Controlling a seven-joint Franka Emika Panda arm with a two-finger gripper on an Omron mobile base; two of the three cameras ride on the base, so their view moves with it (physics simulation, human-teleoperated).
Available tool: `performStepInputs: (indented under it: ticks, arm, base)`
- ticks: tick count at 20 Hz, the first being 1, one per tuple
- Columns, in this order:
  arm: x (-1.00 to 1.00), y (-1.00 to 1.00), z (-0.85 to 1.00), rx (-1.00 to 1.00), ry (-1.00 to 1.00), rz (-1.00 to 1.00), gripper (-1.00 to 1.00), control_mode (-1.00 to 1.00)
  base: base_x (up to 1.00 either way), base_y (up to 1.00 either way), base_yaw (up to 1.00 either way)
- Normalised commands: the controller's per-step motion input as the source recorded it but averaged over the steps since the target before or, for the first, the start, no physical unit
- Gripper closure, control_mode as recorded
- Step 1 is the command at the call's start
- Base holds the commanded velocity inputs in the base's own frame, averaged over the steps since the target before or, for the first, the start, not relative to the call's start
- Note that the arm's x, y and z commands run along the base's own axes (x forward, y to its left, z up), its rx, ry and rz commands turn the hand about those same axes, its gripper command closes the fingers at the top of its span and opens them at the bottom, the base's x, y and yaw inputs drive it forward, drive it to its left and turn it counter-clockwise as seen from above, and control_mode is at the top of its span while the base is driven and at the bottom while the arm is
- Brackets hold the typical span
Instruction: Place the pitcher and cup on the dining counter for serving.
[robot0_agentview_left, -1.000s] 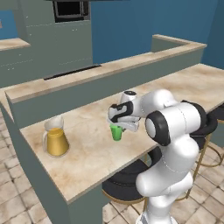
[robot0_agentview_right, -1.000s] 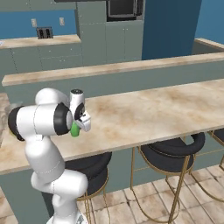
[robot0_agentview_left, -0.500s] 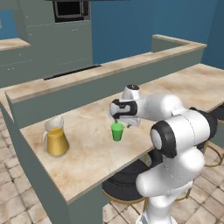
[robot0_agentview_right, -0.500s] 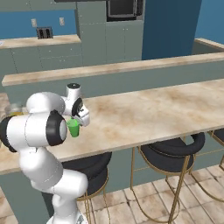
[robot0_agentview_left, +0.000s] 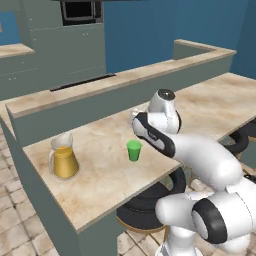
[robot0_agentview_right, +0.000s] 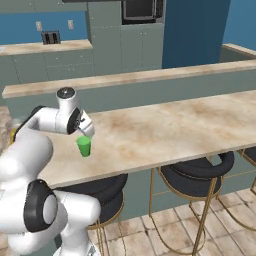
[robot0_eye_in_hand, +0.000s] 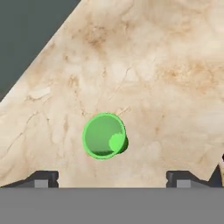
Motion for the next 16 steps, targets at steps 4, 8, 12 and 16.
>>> performStepInputs:
  ticks: [4,8,12,16]
  arm:
    - [-1.00,0.05,1.00,0.00,-0.32,0.01,-1.00,-1.00]
    - [-1.00,0.12,0.97,0.00,-0.31,0.03,-1.00,-1.00]
    - [-1.00,0.19,0.95,0.00,-0.25,0.02,-1.00,-1.00]
    - [-1.00,0.25,0.84,-0.02,-0.15,0.01,-1.00,-1.00]
  base:
    - [0.00,0.00,0.00]
    - [0.00,0.00,0.00]
    - [0.00,0.00,0.00]
    - [0.00,0.00,0.00]
